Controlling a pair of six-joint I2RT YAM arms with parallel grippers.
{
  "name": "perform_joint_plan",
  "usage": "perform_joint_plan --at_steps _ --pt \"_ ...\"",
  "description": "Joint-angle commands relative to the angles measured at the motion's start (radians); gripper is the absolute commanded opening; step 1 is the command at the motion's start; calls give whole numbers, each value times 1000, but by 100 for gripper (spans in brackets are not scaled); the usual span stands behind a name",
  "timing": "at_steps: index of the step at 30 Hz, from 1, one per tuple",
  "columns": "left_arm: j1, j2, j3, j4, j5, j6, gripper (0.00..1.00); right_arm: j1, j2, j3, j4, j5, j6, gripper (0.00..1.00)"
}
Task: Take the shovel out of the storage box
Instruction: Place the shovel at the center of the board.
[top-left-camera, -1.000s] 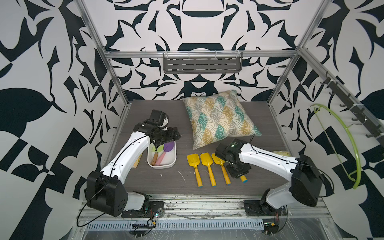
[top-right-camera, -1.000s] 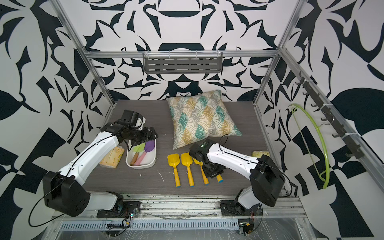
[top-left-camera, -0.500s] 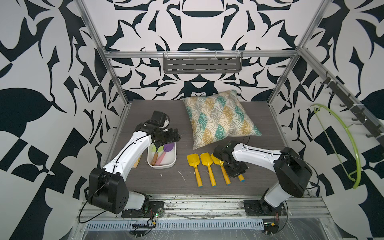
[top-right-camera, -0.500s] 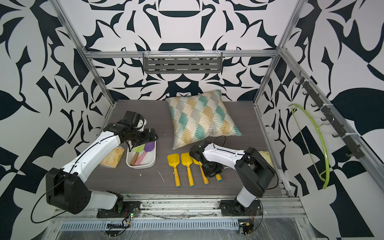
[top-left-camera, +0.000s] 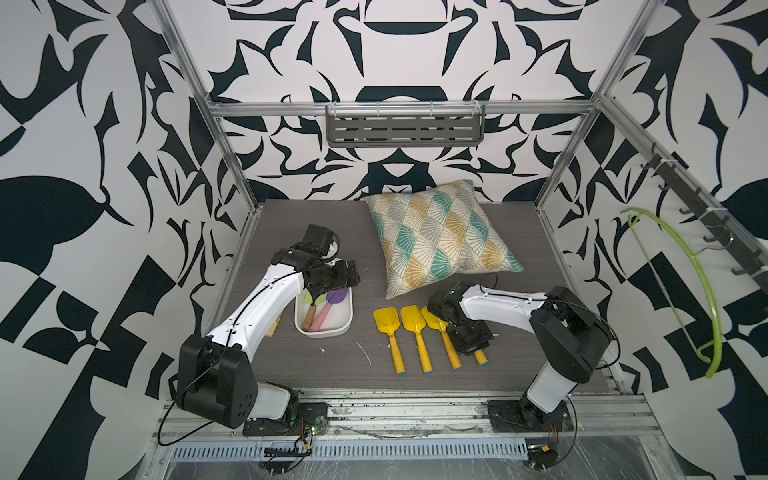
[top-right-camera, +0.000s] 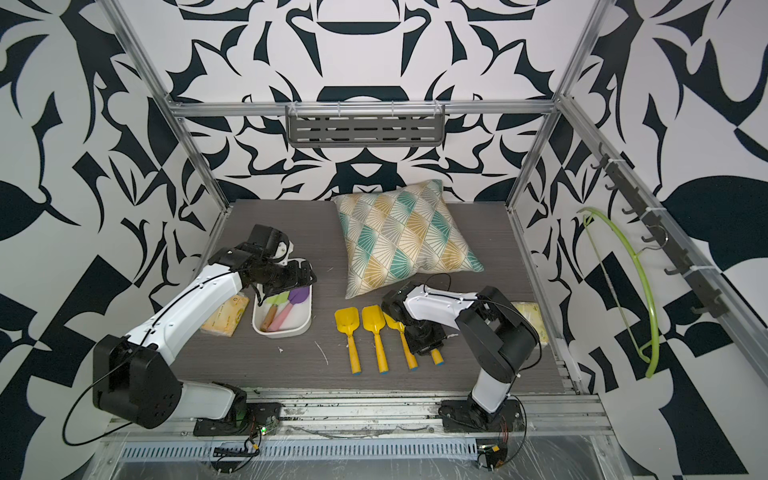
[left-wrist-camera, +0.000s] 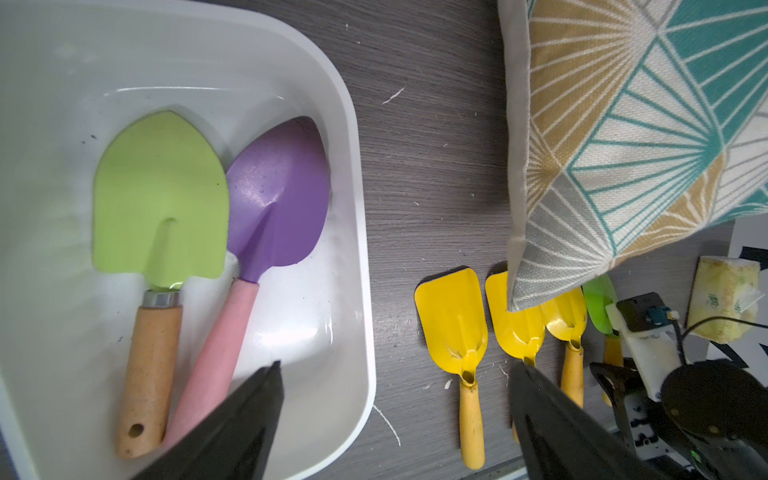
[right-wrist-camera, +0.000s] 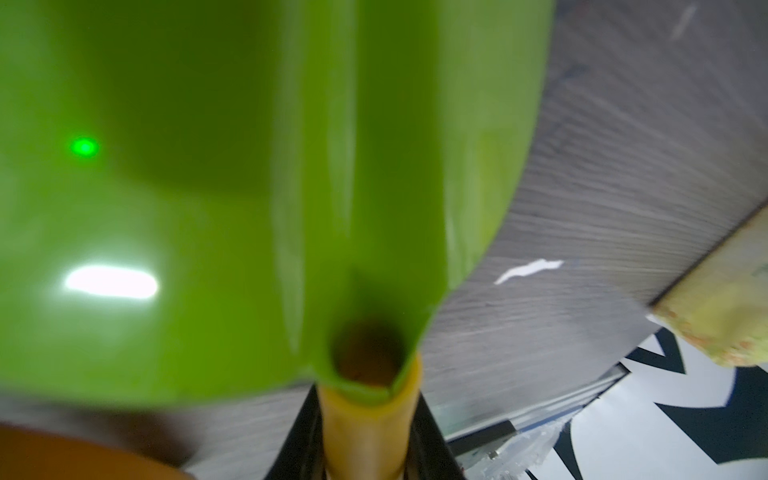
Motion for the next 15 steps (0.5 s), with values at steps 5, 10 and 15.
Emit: perform_joint_plan --at_steps 5,10,15 --pt "3 -19 -25 -2 -20 18 94 -20 3 -19 -14 -76 -20 32" --pt "3 -8 -30 -4 -34 17 94 -23 -14 -20 -20 -81 -11 33" --pt "11 5 -47 -74 -206 19 94 -23 -71 0 -41 -93 -6 37"
